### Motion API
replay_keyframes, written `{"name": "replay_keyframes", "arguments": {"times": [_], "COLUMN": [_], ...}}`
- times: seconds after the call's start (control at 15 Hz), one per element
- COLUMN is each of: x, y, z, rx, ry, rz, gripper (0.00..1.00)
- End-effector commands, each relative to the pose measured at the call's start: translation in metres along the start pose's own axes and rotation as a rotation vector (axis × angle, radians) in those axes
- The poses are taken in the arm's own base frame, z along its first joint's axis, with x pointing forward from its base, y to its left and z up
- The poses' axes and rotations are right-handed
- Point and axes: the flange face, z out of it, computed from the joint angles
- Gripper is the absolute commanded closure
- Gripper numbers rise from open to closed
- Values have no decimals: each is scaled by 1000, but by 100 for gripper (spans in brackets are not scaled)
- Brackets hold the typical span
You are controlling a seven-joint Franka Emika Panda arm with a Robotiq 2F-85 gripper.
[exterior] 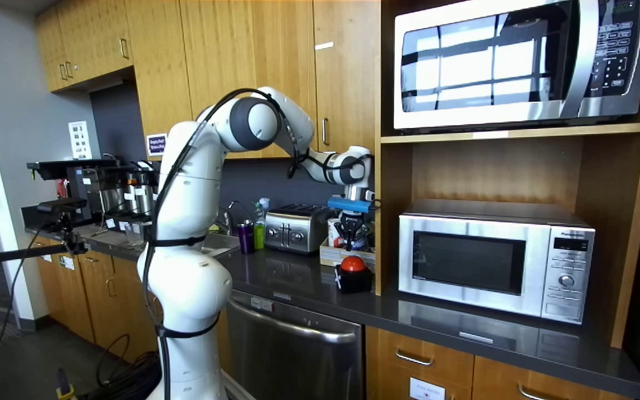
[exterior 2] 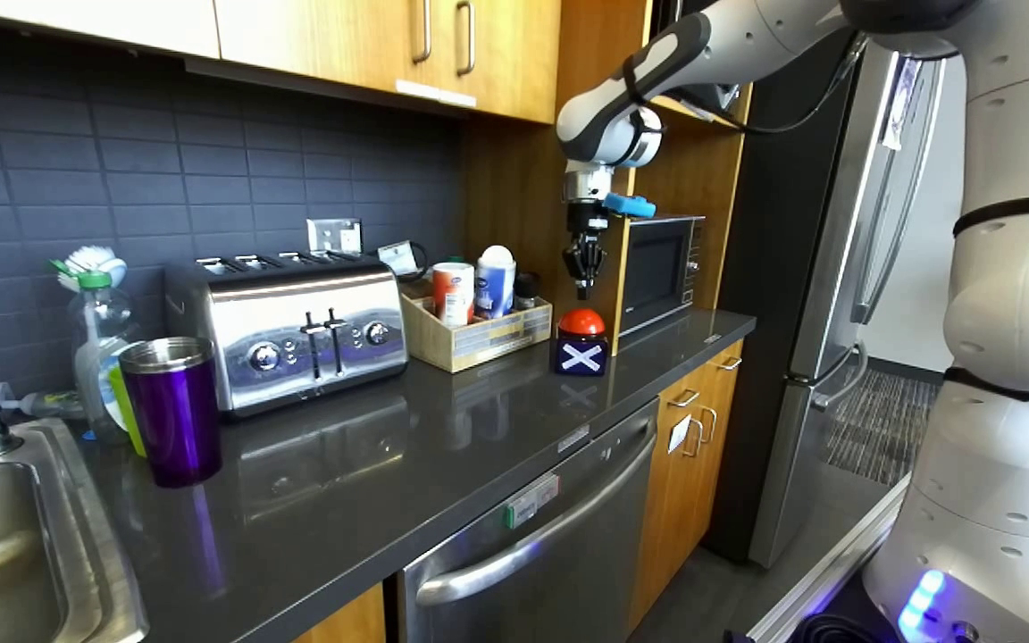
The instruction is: Press the orange button.
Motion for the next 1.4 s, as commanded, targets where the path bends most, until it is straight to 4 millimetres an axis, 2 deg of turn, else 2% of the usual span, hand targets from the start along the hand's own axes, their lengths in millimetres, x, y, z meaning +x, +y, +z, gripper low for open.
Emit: {"name": "replay_keyframes", "arguments": {"times": [0.0, 0.27, 0.6, 1.07, 1.33], "x": [21, 27, 23, 23, 20], "y": [28, 38, 39, 27, 19], "z": [13, 33, 36, 1, -12], "rx": [-25, -29, -24, -63, -99], "ry": [34, 29, 20, 49, 58], "rz": [-36, -19, -9, -9, -22], "gripper": [100, 100, 100, 100, 100]}}
